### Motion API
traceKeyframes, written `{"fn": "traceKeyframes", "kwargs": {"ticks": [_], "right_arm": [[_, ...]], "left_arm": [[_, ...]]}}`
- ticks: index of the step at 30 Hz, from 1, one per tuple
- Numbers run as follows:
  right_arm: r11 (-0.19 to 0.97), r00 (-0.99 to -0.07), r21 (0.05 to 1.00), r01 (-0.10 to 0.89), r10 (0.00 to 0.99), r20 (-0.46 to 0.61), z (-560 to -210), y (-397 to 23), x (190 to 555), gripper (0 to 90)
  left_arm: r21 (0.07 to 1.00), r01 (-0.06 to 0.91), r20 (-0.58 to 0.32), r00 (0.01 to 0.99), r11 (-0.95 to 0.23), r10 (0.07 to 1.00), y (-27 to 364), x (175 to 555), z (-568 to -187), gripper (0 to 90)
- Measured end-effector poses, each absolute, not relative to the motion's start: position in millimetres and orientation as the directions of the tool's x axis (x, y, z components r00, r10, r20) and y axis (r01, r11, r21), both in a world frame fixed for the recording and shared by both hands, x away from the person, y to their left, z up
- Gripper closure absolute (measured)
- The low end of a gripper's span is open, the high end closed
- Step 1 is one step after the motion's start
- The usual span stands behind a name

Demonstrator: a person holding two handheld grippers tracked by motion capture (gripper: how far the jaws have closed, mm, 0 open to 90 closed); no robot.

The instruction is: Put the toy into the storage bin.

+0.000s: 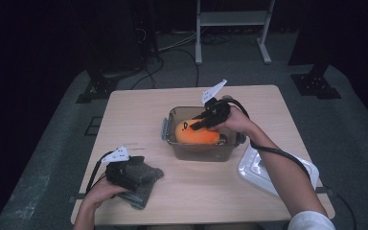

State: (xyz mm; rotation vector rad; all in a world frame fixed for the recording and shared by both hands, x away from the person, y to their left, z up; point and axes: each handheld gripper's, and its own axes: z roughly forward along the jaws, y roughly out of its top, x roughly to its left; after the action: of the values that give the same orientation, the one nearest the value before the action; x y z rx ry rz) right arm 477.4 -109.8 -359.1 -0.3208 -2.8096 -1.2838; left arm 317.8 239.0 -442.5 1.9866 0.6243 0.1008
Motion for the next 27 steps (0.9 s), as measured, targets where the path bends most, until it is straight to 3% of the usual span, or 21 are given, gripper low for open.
{"fn": "traceKeyframes", "kwargs": {"ticks": [27], "right_arm": [[0.674,-0.978,0.710,0.205,0.170,0.121,-359.2,-104.2,475.8,62.1]], "left_arm": [[0.852,0.383,-0.193,0.864,-0.357,0.465,238.2,317.8,-442.7,2.3]]}}
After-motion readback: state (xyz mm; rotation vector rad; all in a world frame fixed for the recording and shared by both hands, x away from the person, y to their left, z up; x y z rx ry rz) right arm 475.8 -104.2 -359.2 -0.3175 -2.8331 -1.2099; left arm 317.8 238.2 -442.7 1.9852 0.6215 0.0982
